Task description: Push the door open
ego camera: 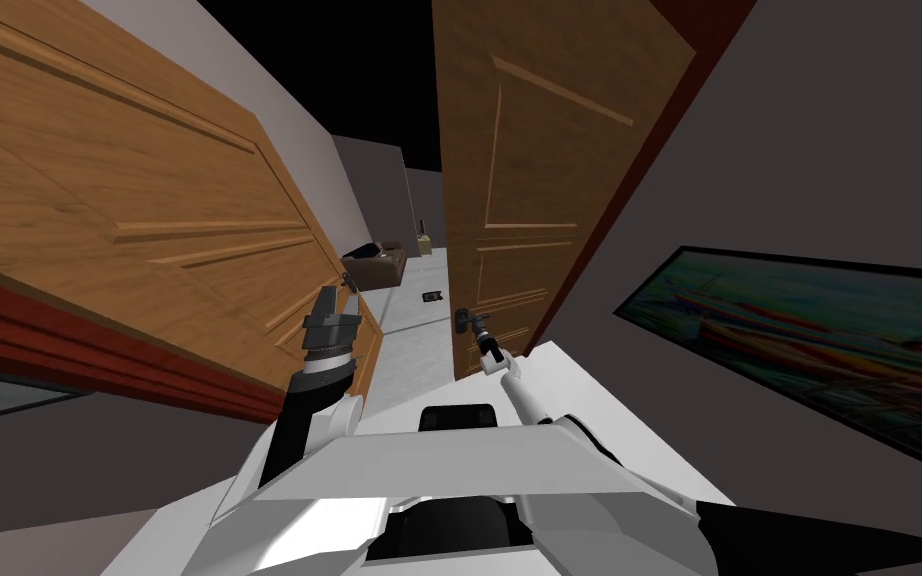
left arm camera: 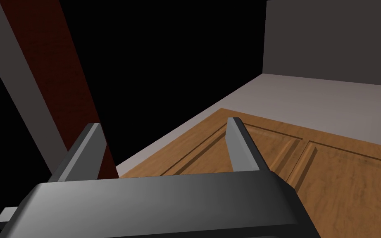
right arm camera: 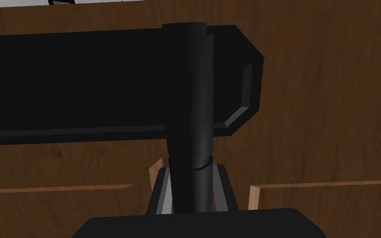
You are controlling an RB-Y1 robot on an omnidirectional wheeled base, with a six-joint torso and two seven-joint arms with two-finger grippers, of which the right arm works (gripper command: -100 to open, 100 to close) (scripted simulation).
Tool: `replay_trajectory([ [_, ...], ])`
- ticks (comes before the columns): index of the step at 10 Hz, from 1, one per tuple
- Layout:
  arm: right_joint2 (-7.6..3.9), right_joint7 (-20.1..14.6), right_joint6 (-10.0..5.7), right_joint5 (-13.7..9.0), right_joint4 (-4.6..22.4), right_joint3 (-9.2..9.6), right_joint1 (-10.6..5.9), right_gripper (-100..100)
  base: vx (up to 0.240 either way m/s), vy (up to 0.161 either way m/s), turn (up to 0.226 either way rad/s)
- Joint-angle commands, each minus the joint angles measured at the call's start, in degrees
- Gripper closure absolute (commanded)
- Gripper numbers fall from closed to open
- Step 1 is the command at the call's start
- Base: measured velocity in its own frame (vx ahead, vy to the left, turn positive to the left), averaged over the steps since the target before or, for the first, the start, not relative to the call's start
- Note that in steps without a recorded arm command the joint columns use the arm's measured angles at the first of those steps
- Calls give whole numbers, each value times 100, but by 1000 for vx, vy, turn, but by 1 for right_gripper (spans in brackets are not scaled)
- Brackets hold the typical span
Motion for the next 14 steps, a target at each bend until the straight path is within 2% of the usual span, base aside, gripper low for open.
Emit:
replay_trajectory([
  [1,-59,24,-8,-12,-102,-99,-40,100,166,85,-20],
  [3,-110,60,-7,-34,-70,-240,-55,100,173,138,-67],
  [5,-122,70,-7,-41,-61,-281,-60,100,119,93,-24],
  [6,-156,102,-7,-62,-32,-408,-74,100,115,93,-37],
  [14,-227,212,-5,-131,64,-836,-121,100,113,111,-67],
])
